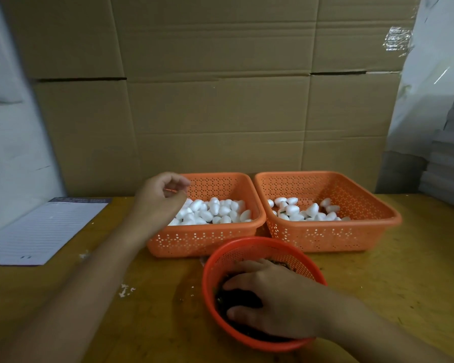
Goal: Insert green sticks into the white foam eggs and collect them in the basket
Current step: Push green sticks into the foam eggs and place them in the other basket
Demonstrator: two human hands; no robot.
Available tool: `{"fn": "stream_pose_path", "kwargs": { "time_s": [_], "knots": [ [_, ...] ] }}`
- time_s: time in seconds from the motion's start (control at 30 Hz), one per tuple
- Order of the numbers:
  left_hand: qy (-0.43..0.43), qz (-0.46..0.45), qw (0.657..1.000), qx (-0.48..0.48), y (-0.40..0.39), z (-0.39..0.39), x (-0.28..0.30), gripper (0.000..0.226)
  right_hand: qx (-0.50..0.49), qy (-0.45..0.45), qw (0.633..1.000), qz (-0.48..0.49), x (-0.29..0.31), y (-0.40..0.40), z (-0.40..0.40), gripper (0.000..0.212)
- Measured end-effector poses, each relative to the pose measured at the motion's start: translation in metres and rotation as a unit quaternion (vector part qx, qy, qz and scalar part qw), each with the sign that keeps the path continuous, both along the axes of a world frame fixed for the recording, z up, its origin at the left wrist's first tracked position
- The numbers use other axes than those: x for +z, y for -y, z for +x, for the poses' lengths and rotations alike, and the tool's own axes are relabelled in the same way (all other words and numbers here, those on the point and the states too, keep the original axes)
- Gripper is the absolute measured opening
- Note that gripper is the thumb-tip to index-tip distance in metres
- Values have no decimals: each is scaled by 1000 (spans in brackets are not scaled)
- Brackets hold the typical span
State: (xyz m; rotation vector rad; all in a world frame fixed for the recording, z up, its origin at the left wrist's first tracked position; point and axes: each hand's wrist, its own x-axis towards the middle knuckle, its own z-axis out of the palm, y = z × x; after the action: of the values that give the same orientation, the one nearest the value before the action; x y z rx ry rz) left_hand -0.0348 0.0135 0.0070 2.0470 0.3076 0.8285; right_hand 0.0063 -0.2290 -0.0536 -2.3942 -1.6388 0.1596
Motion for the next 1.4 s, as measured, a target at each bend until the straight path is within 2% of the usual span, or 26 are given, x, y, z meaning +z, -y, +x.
{"fn": "stream_pose_path", "kwargs": {
  "time_s": [0.1, 0.23, 0.4, 0.5, 0.77, 0.87, 0.97, 1.07, 1.17, 1.3, 1.4],
  "knots": [
    [-88, 132, 987, 37, -18, 4, 1, 20, 6, 5, 1000, -4, 0, 0, 2, 51],
    [-268, 254, 928, 42, -36, 16, 3, 28, 11, 5, 1000, -10, -3, 0, 4, 51],
    [-454, 323, 830, 16, -43, 34, 13, 46, 15, -1, 1000, -10, -3, -1, 6, 51],
    [-492, 341, 801, -5, -41, 43, 15, 49, 12, -6, 1000, -12, -3, -1, 6, 51],
    [-448, 347, 824, -9, -43, 42, 8, 41, 8, -8, 1000, -24, 0, -1, 4, 49],
    [-418, 325, 849, -11, -45, 37, 8, 41, 6, -7, 1000, -28, 1, -1, 4, 50],
    [-306, 302, 902, -46, -40, 33, 8, 35, 6, -4, 1000, -22, 0, -1, 4, 50],
    [-184, 240, 947, -110, -21, 22, 5, 33, 5, -7, 1000, -21, 0, -1, 4, 50],
    [-114, 189, 964, -151, -1, 12, -4, 34, 6, -8, 1000, -21, 0, 0, 4, 49],
    [-43, 101, 969, -220, 21, 4, -22, 37, 3, -3, 1000, -20, -1, -1, 4, 49],
    [3, 90, 969, -231, 30, -1, -30, 45, 2, -2, 1000, -18, -1, -1, 4, 49]
  ]
}}
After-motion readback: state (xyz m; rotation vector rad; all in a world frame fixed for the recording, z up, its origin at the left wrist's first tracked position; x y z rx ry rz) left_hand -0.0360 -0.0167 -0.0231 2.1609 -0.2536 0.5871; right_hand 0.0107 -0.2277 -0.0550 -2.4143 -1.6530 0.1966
